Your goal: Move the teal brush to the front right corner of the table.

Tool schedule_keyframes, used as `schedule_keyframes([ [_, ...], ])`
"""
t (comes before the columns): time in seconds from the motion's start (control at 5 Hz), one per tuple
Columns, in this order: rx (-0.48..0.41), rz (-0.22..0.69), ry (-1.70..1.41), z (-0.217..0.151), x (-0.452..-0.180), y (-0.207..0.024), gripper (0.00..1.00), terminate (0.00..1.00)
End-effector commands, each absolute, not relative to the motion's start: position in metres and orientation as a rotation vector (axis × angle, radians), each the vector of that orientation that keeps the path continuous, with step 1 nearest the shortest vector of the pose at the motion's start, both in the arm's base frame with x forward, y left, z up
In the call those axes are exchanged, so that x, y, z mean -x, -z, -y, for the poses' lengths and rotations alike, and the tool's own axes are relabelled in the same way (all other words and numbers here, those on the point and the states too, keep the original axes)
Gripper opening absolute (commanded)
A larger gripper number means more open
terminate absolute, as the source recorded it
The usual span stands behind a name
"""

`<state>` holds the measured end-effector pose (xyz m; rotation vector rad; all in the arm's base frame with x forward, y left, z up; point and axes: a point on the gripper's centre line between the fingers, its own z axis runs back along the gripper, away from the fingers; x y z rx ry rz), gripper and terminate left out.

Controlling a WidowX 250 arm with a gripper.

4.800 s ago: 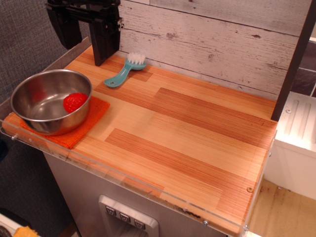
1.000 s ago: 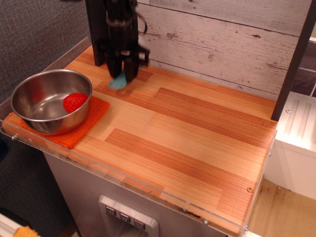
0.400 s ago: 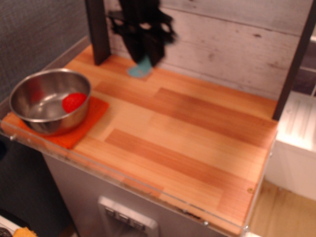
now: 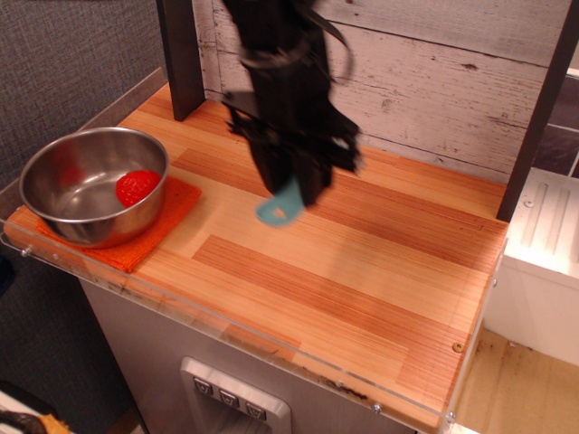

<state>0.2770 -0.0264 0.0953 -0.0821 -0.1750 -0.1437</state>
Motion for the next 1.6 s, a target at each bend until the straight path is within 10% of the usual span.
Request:
schedule_keyframes([
  [0.0, 0.029, 0.173, 0.133, 0.061, -0.255, -0.071, 0.00, 0.00],
  [0.6, 0.071, 0.195, 0.064, 0.089, -0.258, -0.035, 0.00, 0.00],
  [0.8, 0.047, 0.185, 0.072, 0.086, -0.259, -0.034, 1.00, 0.00],
  [1.4, 0.027, 0.298, -0.004, 0.004, -0.269, -0.120, 1.00, 0.00],
])
